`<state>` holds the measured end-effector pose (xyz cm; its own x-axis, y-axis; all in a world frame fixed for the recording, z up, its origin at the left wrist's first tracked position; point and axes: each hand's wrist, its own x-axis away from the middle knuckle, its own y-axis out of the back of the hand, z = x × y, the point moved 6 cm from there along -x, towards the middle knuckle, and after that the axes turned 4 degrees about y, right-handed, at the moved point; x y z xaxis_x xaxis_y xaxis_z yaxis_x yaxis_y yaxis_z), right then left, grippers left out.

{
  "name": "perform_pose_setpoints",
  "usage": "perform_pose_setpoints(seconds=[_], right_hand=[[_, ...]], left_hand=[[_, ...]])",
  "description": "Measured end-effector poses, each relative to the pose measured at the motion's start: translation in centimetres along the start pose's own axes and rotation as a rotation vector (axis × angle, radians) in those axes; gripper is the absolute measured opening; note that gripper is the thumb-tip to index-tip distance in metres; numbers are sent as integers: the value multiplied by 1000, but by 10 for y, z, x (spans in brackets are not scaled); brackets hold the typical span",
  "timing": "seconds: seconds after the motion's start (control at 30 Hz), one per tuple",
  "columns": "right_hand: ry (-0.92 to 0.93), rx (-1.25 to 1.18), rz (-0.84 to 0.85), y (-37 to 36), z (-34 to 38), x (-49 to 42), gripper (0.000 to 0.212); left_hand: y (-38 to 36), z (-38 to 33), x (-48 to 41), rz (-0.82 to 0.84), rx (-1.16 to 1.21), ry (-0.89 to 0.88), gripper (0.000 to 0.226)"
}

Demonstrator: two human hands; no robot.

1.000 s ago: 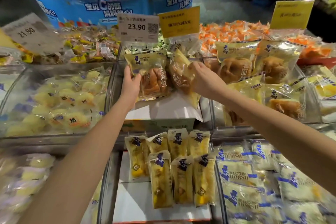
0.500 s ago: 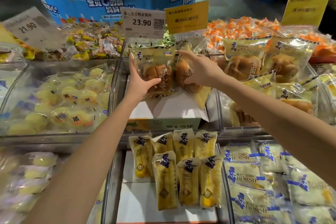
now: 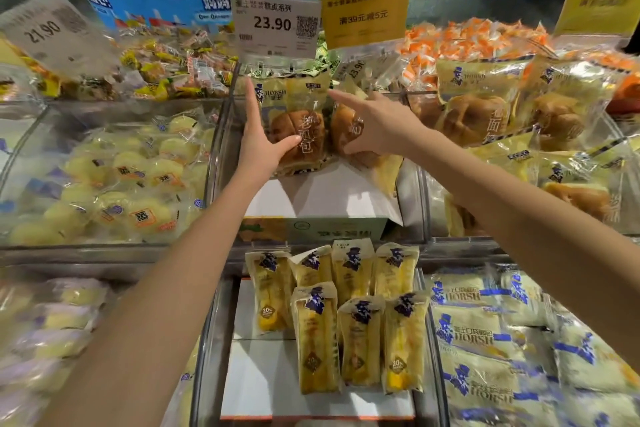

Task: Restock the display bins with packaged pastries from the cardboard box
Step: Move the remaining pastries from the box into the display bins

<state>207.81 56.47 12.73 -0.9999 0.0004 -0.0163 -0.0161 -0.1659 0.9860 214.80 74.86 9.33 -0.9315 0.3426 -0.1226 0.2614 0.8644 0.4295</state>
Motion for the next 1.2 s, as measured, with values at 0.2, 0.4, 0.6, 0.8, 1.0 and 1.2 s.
perform_pose_setpoints(seconds=[0.2, 0.4, 0.6, 0.8, 1.0, 1.2], right_hand=[[-37, -198, -197, 13, -12, 17, 77], [25, -592, -627, 25, -19, 48, 70], [-48, -735, -680, 7, -23, 22, 80], [-156, 84, -441, -7, -23, 14, 81], [54, 319, -328, -21, -22, 26, 105], [-11, 149, -187, -18, -28, 20, 114]], left_hand=[[7, 4, 1, 0, 23, -7, 113], [11, 12, -2, 5, 94, 77, 118], [10, 18, -9, 19, 149, 114, 117], [0, 18, -16, 38, 109, 105, 115], [-7, 18, -20, 105, 10, 189, 115], [-6, -6, 13, -160, -188, 38, 98]])
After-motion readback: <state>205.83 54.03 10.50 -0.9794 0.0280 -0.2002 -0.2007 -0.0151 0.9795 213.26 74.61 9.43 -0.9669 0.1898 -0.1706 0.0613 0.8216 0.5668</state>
